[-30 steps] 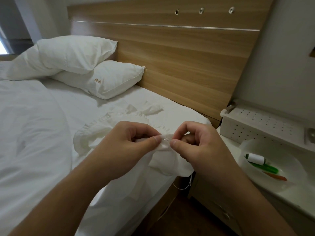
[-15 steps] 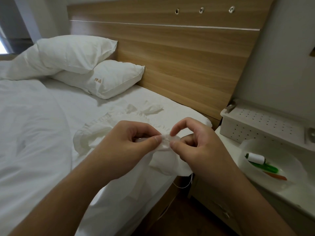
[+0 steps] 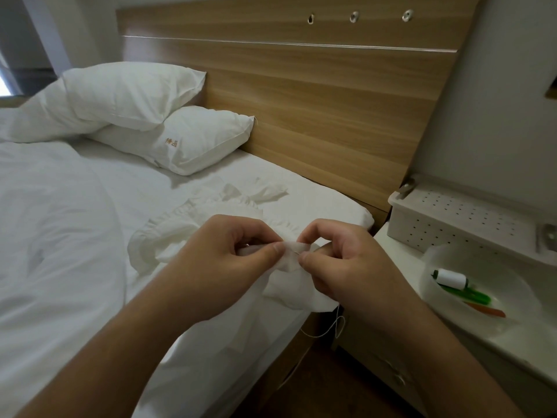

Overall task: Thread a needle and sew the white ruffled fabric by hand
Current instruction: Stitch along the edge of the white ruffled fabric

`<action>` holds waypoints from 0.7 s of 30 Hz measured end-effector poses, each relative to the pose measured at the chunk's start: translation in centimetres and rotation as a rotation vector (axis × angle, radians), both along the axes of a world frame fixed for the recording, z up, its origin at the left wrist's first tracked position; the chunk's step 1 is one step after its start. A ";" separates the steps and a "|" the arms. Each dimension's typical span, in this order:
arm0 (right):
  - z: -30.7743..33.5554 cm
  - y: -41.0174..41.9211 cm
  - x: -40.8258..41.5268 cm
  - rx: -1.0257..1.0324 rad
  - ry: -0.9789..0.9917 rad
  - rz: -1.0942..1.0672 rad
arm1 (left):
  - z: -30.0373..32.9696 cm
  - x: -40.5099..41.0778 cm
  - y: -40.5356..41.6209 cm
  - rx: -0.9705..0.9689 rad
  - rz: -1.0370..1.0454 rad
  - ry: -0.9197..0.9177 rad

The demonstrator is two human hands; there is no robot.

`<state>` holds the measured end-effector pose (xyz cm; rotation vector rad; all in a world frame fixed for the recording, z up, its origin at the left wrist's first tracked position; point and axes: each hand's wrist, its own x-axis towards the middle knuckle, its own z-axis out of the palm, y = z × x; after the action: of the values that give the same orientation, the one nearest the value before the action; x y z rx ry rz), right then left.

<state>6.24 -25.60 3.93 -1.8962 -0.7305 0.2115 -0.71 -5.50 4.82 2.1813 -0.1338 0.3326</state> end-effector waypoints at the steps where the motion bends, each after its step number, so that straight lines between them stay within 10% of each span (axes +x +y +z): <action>1: 0.0 0.0 0.0 0.002 -0.005 -0.003 | 0.0 0.0 0.0 0.020 0.009 -0.001; 21: 1.4 -1.2 0.1 0.082 0.138 0.045 | 0.2 -0.1 -0.2 -0.062 0.095 0.066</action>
<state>6.32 -26.83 5.31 -1.7697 -0.6786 0.3318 -0.80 -5.71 5.00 2.1385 0.0162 0.3141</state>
